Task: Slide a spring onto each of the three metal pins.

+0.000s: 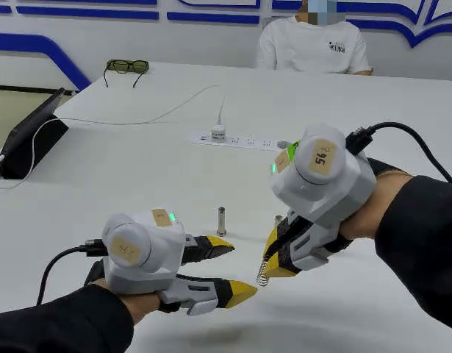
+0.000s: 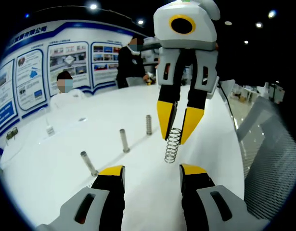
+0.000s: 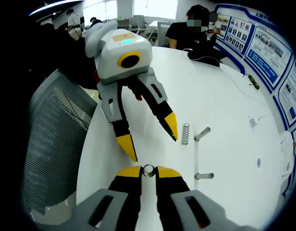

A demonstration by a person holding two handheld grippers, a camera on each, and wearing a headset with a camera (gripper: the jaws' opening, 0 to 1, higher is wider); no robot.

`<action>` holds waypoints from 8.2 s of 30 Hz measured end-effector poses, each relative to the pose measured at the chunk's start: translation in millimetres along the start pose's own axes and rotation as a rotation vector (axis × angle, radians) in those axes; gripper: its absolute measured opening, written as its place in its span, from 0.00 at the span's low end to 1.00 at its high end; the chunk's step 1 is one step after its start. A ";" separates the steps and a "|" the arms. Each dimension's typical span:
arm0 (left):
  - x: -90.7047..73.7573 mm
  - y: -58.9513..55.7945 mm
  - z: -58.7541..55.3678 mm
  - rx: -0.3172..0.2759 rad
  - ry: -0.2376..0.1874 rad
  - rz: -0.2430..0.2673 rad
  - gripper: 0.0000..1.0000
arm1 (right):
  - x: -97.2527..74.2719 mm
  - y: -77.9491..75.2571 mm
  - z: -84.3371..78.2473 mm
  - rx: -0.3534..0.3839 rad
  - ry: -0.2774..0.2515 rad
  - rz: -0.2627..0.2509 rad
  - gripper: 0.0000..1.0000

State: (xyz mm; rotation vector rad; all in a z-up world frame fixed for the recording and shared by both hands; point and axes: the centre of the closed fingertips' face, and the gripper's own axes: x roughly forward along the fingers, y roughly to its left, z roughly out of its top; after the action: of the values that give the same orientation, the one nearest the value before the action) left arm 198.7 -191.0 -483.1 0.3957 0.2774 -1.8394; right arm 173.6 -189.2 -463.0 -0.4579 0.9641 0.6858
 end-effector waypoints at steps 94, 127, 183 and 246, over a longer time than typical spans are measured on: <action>-29.7 29.7 -31.9 -0.127 0.001 0.143 0.61 | 8.7 -106.0 -32.5 0.165 0.103 -0.091 0.12; -28.0 27.8 -38.4 -0.145 0.014 0.139 0.60 | 33.7 -105.1 -47.9 0.211 0.127 -0.073 0.12; -31.8 31.3 -45.1 -0.160 0.015 0.148 0.58 | 100.5 -88.1 10.2 0.200 -0.007 -0.073 0.15; -9.5 -8.3 -13.9 0.050 0.040 -0.019 0.21 | 37.7 -0.8 -2.2 -0.077 0.085 0.064 0.11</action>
State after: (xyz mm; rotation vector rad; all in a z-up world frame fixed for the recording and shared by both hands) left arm 195.1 -174.8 -492.1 0.4668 0.2637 -1.8617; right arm 187.5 -178.9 -496.6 -0.5288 1.0384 0.7686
